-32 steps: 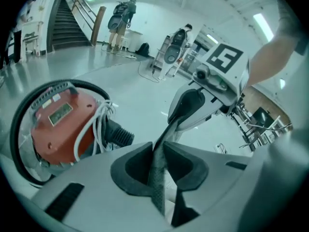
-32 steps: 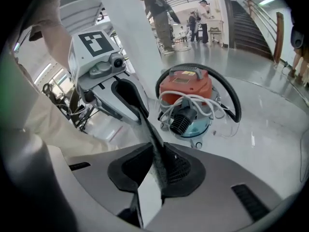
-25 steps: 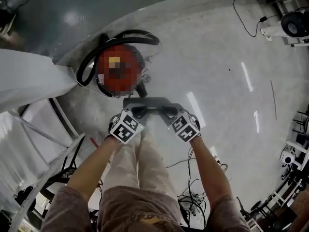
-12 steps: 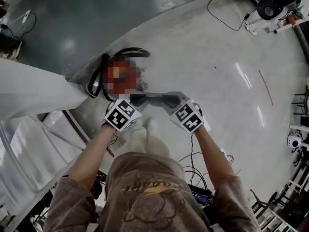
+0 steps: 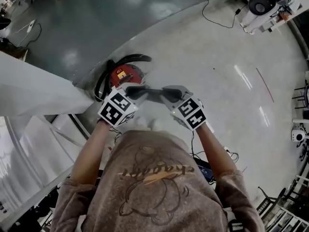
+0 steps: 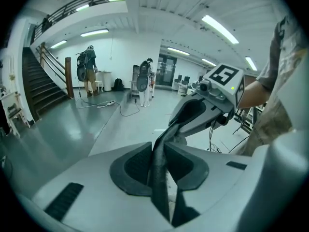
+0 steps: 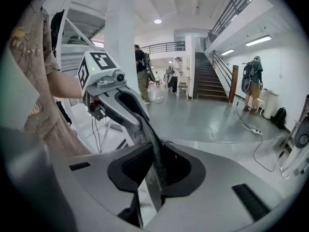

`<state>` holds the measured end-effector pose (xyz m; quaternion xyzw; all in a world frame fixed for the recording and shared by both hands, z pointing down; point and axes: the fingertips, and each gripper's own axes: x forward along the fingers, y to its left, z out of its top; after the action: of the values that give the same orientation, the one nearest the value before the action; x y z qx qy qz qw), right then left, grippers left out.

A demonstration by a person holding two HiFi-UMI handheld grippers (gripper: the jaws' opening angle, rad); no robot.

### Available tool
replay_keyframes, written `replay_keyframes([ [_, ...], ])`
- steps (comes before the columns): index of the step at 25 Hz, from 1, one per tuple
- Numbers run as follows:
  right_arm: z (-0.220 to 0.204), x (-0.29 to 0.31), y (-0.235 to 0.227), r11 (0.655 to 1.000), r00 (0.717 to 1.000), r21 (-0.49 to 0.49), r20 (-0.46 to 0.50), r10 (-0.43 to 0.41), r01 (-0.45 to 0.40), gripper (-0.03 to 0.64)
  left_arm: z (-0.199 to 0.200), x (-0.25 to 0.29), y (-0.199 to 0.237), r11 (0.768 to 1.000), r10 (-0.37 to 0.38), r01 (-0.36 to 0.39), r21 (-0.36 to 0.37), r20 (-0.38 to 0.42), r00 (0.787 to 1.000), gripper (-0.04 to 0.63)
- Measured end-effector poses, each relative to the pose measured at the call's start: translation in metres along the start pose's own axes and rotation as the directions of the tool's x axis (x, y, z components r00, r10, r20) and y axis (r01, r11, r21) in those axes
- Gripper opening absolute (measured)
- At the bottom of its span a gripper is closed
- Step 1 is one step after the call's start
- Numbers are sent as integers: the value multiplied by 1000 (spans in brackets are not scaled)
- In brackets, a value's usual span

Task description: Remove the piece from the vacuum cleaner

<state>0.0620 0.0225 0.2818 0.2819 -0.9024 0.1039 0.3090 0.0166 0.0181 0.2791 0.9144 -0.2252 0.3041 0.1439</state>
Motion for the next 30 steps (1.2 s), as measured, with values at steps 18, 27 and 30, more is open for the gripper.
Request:
replay_keyframes([
  [18,12,-38,5,997,997,54,58,-50,47,63,26,-11,-21,999,33,-33,-2,127,991,77],
  [27,-11,-27,0,994,996,94,65,-66,60,63,12,10,-20,999,40,-36,-33,129,991,80],
  [30,-12,-26,0,994,996,96,67,-60,53,63,10,10,-21,998,51,-48,-31,125,991,80],
])
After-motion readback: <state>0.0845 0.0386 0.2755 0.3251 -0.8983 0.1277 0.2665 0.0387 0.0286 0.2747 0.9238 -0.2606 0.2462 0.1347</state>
